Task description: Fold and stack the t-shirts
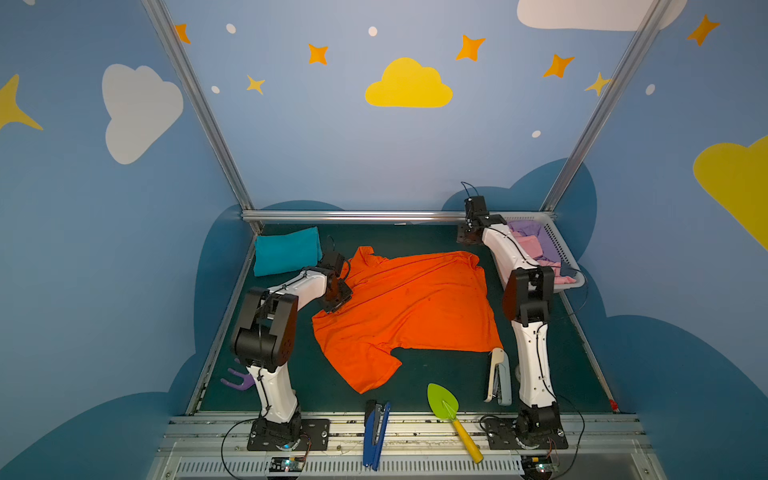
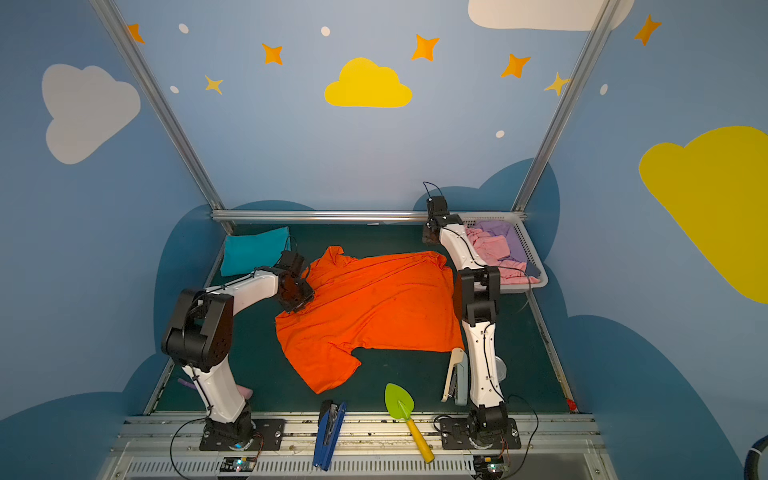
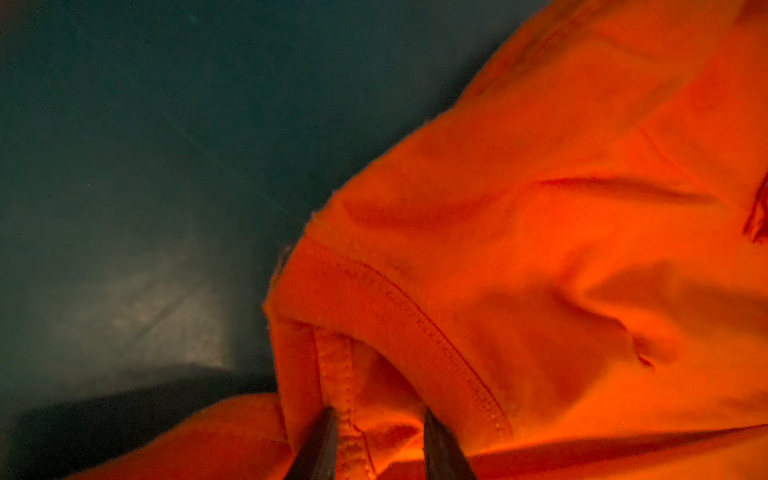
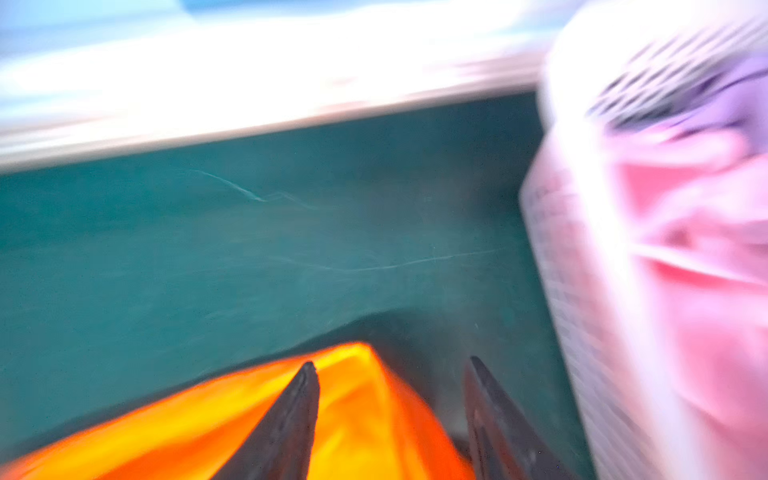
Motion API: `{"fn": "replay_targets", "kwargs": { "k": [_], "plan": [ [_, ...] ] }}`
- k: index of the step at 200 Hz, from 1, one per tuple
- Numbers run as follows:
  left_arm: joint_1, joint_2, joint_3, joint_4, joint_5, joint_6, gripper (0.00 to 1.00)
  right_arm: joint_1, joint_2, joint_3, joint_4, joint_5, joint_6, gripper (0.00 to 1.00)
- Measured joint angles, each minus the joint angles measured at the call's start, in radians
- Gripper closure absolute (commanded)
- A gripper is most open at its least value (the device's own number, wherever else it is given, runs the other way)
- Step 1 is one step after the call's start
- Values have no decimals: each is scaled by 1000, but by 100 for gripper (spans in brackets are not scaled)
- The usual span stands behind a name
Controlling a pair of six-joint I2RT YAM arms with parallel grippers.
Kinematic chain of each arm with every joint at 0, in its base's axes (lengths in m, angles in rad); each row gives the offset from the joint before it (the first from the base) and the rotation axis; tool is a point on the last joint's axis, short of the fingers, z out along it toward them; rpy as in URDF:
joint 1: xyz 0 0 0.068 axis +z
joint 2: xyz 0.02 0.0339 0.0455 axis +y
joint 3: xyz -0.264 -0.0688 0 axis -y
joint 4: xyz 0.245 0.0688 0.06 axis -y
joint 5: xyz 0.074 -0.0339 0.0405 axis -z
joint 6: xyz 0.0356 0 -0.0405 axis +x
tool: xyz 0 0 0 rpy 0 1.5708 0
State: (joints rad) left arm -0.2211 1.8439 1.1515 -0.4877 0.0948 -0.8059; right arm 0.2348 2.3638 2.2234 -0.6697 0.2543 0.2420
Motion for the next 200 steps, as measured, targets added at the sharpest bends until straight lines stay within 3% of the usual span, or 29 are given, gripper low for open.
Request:
{"fn": "replay_targets", "kwargs": {
  "k": [61,82,106,139,168,200],
  "plan": [
    [-34,-44,-12,-134,-85,13,50,151,-573,-566,193,19,32,43],
    [-35,14,113,-178,-93,23,47,184,-640,-766,233,7,59,45],
    [-41,118,300,-176,-97,26,47,179,-616,-911,182,-5,91,48],
    [-50,307,573,-212,-107,36,48,148,-549,-929,124,-12,93,52],
    [-55,478,780,-257,-119,48,48,97,-442,-813,100,-35,93,55],
    [-55,606,979,-325,-131,60,86,60,-245,-566,60,-64,88,58]
  ]
}}
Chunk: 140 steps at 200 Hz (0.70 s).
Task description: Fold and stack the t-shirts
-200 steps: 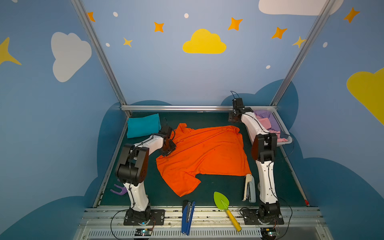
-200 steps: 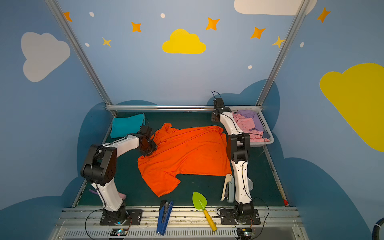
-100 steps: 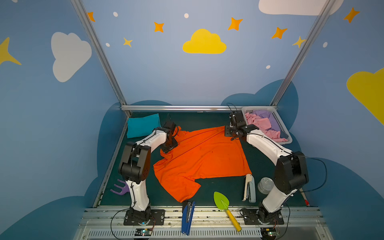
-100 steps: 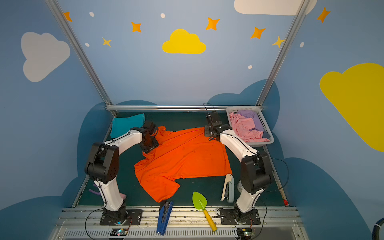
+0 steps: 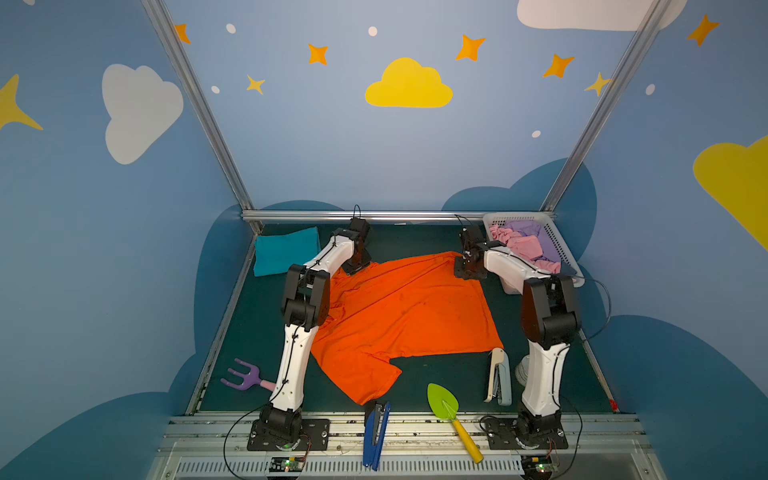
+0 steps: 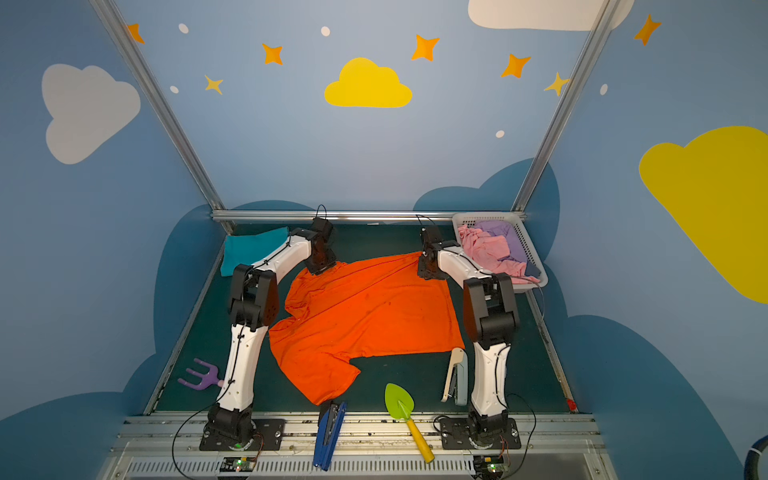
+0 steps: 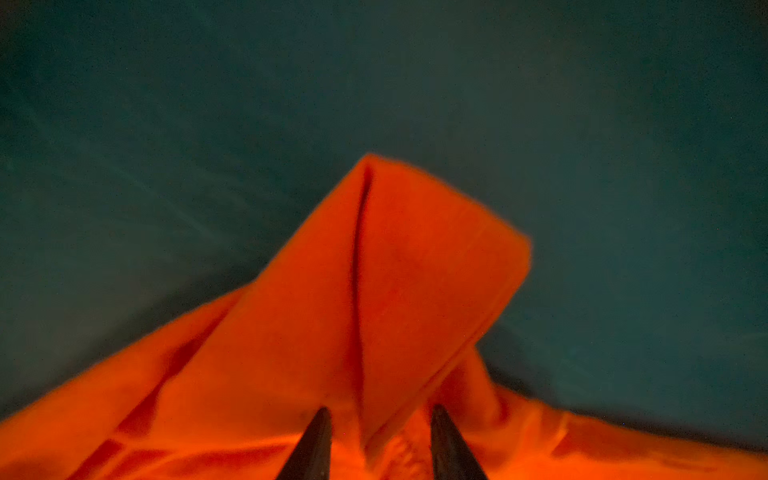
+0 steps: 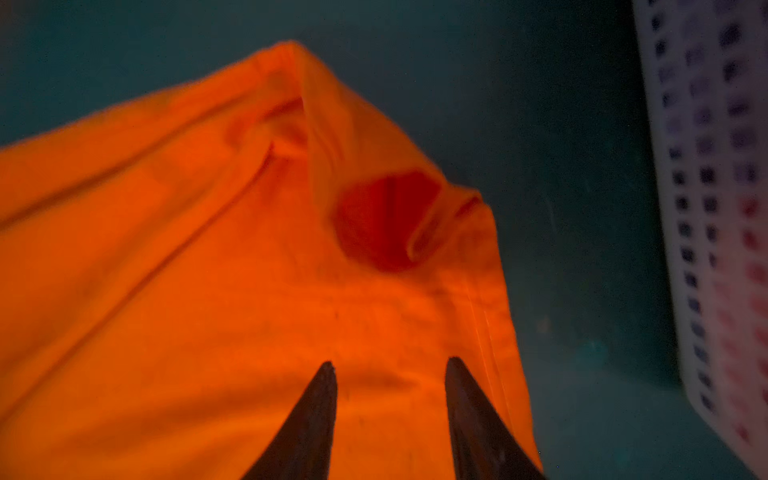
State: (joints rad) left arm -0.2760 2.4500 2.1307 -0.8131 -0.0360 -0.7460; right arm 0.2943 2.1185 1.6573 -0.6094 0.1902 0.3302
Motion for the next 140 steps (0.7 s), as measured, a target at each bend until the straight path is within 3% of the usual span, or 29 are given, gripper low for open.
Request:
{"fn": "replay_targets", "kwargs": {
  "k": [20,55,78,95,123,140],
  "plan": [
    [2,104,181,-36,5,9,93,-19,140,181,-56,-29,-2,58],
    [21,253,456,-85,56,-3,88,-44,298,405,-137,-61,-8,56],
    [50,252,496,-58,84,-39,81,-63,364,524,-169,-59,-27,53],
    [79,246,502,-27,87,-75,69,-79,399,602,-165,-51,-28,54],
    [140,222,496,-13,57,-128,69,-103,407,629,-63,-27,-44,51],
    [168,175,448,-3,17,-134,64,-111,406,624,13,-12,-66,50]
  ]
}}
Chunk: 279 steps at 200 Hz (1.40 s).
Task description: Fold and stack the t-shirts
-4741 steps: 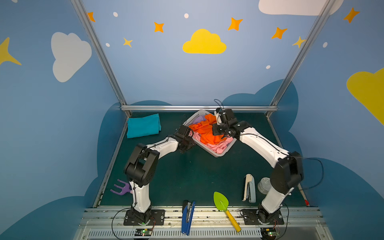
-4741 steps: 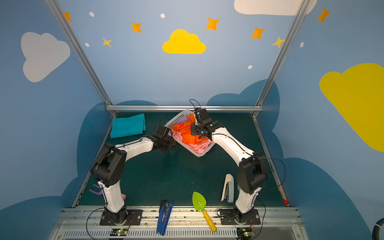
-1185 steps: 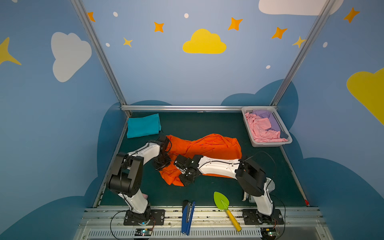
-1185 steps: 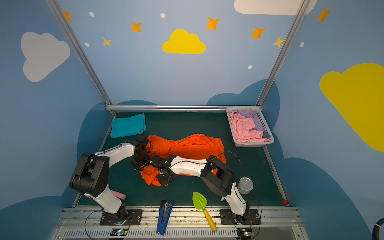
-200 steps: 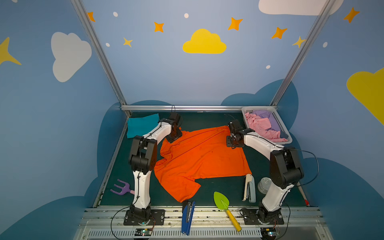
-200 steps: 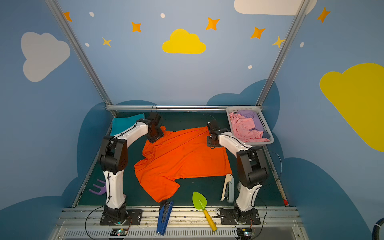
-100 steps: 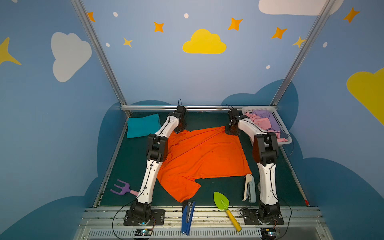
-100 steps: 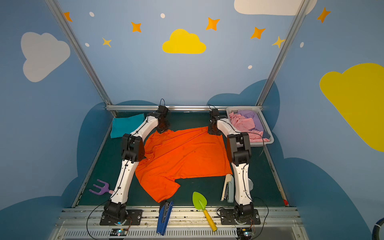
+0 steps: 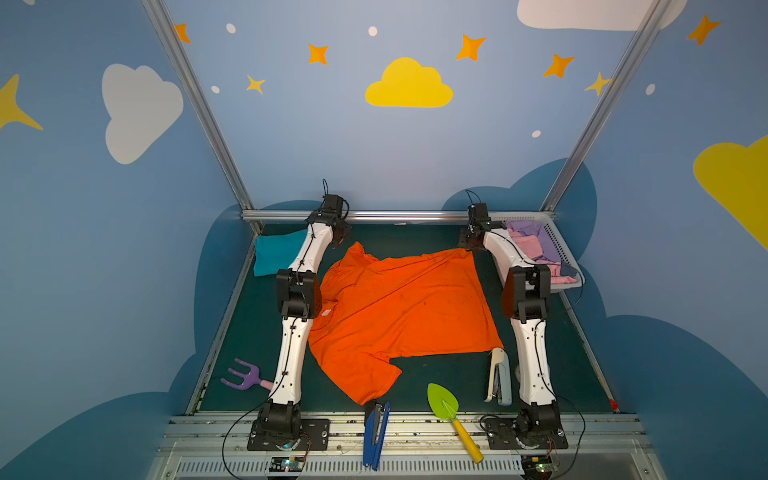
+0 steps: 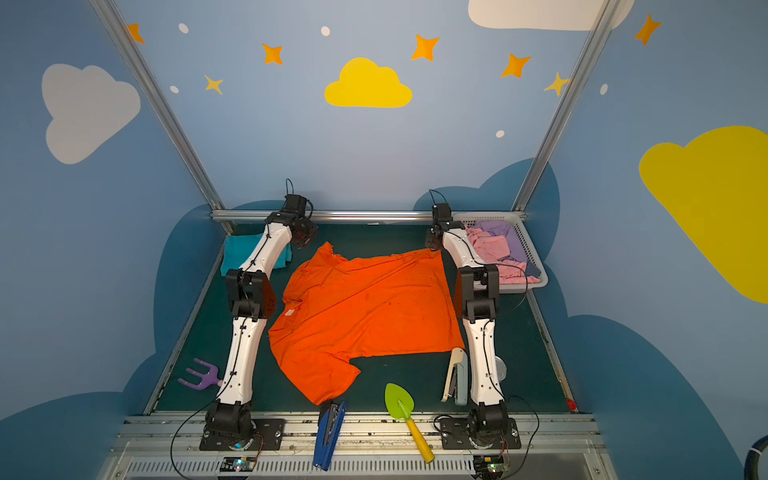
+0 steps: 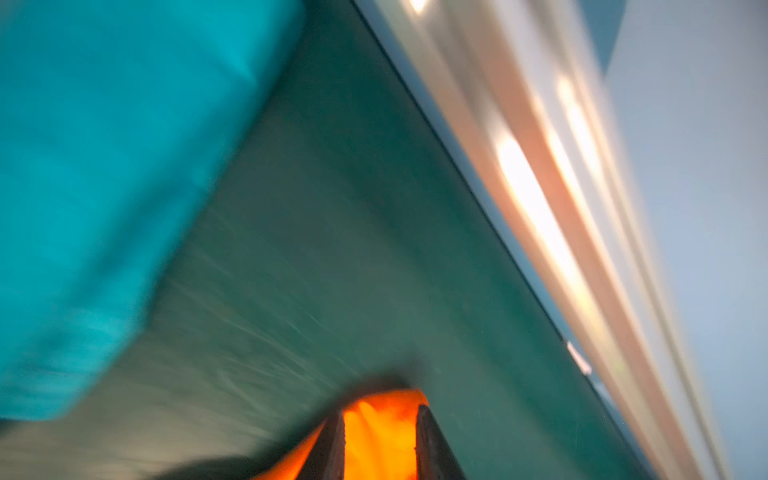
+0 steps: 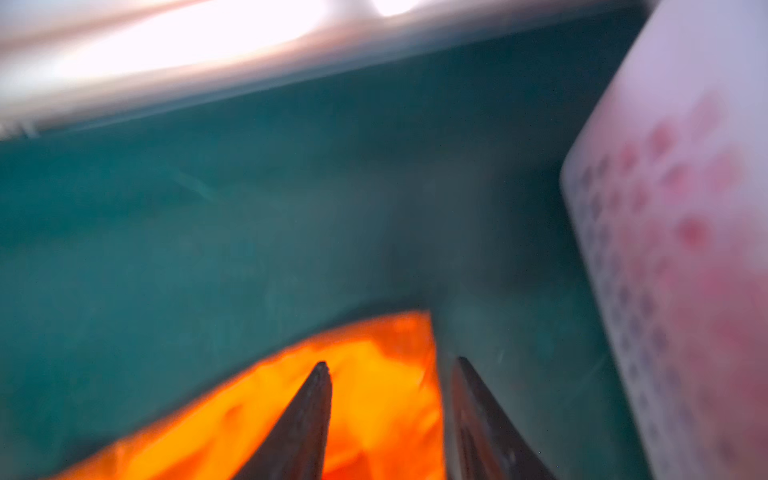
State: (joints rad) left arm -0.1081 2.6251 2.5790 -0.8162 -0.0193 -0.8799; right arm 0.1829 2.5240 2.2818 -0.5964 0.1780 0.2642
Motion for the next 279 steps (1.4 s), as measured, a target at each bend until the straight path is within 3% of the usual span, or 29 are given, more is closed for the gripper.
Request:
{"fn": "replay_targets", "kwargs": {
  "k": [23,41,66,80,100,119,127,145,159,201,279],
  "plan": [
    [9,-118,-130,27,-37,9,61,4,-21,-11,54,12,-18,52],
    [-16,-203,-224,53,-49,27,65,14,-90,-87,87,-8,-15,57],
    [-82,-241,-294,78,-53,58,64,34,-270,-321,147,-68,-4,78],
    [-121,-224,-319,80,-43,72,54,50,-373,-459,183,-100,15,86],
    [-160,-171,-327,75,-14,82,35,71,-475,-612,220,-132,40,87],
    [-168,-97,-301,64,7,86,31,93,-515,-699,213,-153,53,87],
    [-166,-60,-267,52,10,90,38,98,-516,-710,187,-157,61,88],
    [-161,-21,-155,47,27,93,80,104,-510,-711,88,-160,81,92],
    [-154,18,-88,47,35,95,95,108,-510,-715,38,-163,94,96],
    [-145,88,-23,40,24,80,96,151,-510,-850,-14,-185,118,100],
    [-112,59,18,86,-201,76,96,178,-605,-1017,-59,-200,167,100]
  ]
}}
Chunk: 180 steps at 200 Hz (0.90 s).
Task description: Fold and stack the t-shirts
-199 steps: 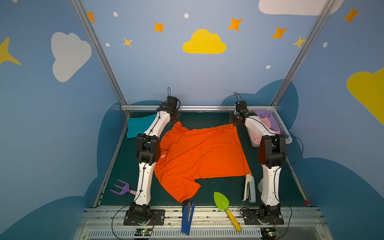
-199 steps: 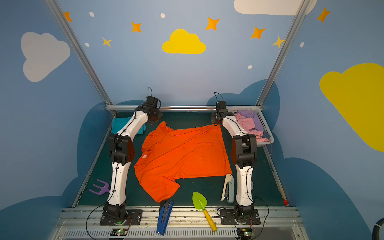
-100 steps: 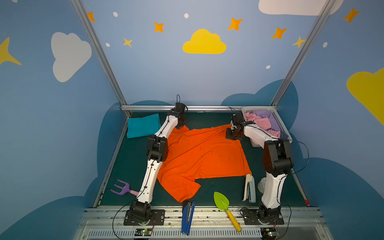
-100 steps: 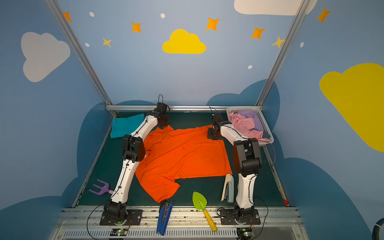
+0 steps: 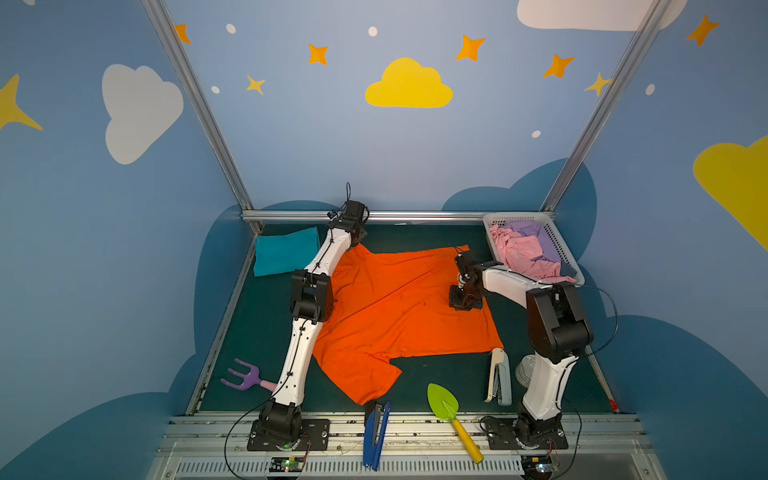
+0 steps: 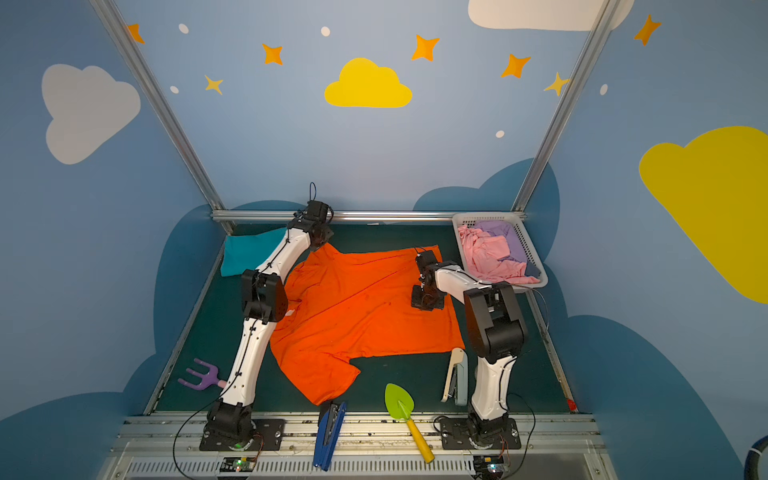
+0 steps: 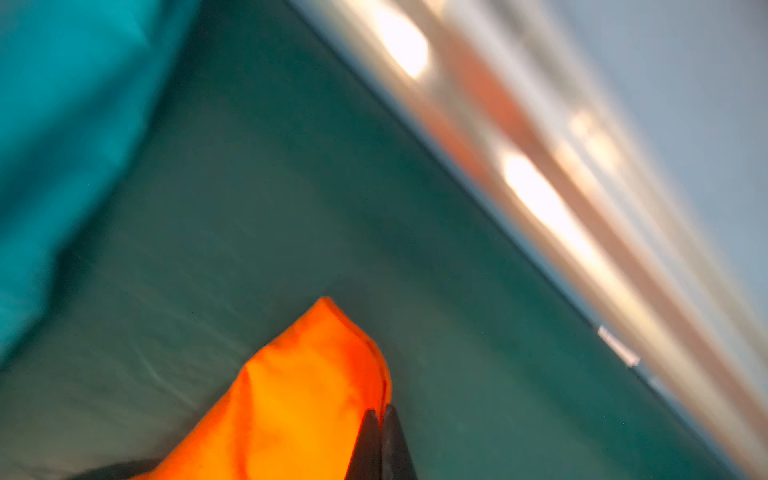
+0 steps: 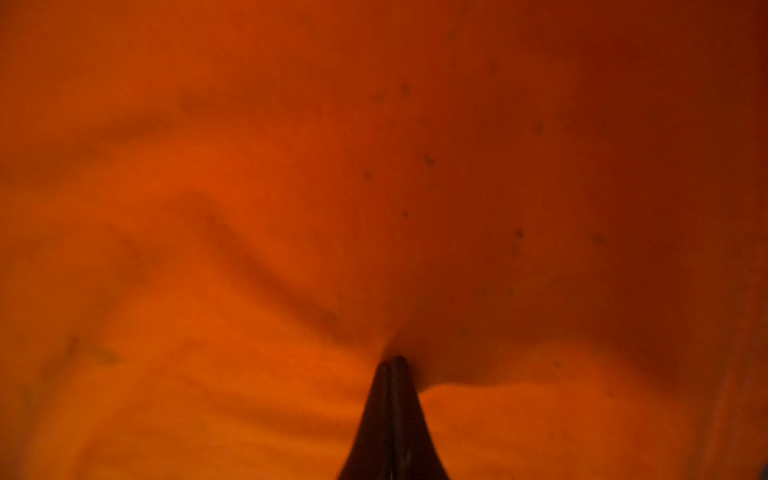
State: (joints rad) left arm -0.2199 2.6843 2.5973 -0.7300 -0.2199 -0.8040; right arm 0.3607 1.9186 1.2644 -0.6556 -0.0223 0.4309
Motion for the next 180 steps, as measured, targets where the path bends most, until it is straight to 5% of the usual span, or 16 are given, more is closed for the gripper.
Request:
{"fn": "replay_targets", "kwargs": {
  "k": [39,47,60,73,94,130,155,180],
  "plan": [
    [14,0,94,5,-89,11,90,-6,-74,-97,-31,24,23,100],
    [14,0,105,11,-104,21,76,-9,-91,-119,-37,24,32,100],
    [16,0,110,21,-117,38,34,-20,-118,-153,-45,23,41,100],
    [17,0,111,24,-118,49,21,-33,-142,-182,-54,22,49,100],
    [20,0,111,18,-109,62,23,-45,-175,-218,-71,23,63,100],
    [20,-58,41,-69,-108,86,48,-53,-278,-262,-111,40,72,98],
    [4,-260,-222,-86,-132,91,63,-56,-420,-266,-132,64,80,91],
    [-31,-542,-563,-3,-145,97,67,-56,-498,-241,-144,71,80,90]
  ]
}}
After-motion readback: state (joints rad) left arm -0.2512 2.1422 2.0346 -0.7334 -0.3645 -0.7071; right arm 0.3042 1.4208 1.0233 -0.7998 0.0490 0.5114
